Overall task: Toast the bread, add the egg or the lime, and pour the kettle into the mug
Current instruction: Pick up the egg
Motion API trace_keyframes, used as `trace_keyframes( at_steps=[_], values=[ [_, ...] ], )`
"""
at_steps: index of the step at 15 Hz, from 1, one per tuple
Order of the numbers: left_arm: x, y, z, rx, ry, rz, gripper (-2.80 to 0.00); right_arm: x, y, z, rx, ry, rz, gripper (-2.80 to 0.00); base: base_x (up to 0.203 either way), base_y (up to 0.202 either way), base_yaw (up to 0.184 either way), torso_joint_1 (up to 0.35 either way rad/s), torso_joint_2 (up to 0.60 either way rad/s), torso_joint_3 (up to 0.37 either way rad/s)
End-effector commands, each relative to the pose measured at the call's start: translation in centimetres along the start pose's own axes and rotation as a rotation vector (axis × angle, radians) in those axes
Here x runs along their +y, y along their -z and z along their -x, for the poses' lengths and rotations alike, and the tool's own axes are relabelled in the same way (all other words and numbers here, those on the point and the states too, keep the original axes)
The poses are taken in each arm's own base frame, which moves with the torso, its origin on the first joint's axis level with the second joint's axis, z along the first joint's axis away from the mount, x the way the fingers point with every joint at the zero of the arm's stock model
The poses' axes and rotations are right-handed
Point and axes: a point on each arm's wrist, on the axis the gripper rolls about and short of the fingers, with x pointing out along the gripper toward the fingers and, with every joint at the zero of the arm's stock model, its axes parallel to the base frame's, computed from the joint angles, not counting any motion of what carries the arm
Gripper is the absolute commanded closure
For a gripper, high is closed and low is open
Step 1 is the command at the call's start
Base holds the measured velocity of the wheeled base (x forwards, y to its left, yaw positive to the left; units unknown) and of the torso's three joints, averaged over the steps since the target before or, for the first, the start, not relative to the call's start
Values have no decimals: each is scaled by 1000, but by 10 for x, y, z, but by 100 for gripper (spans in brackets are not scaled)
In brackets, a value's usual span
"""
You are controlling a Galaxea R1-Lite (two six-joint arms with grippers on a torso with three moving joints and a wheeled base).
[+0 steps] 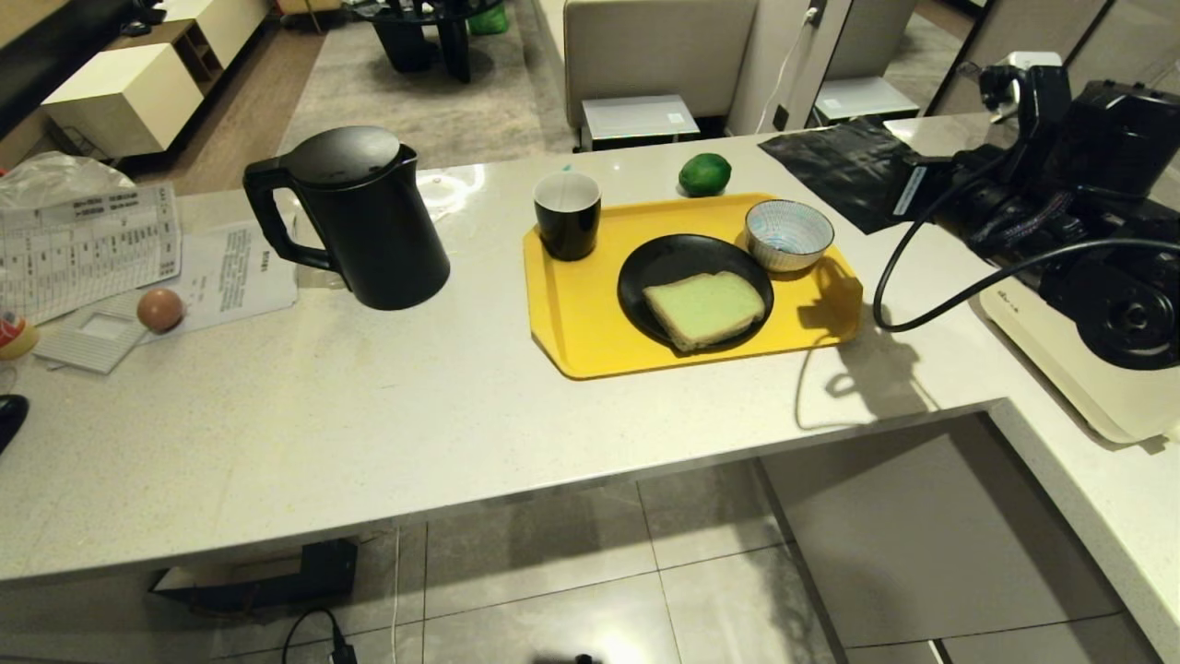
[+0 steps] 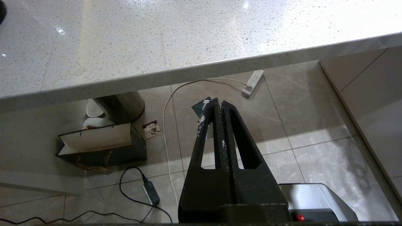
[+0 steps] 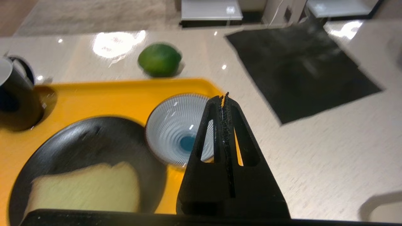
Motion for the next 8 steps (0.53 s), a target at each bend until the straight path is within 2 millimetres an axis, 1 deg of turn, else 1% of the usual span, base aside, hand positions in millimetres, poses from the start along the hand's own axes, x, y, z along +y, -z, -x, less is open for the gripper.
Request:
trace_keyframes(
  at_steps=[1, 4, 8],
  values=[
    [0, 0, 0, -1, -1, 0, 0, -14, -19, -4, -68, 34, 32, 0, 0, 0, 0, 0, 0, 0],
    [0, 0, 0, -1, -1, 0, 0, -29, -44, -4, -122, 73, 49, 0, 0, 0, 0, 0, 0, 0],
    [0, 0, 0, -1, -1, 0, 0, -45, -71, 16, -116, 89, 60, 0, 0, 0, 0, 0, 0, 0]
  ],
)
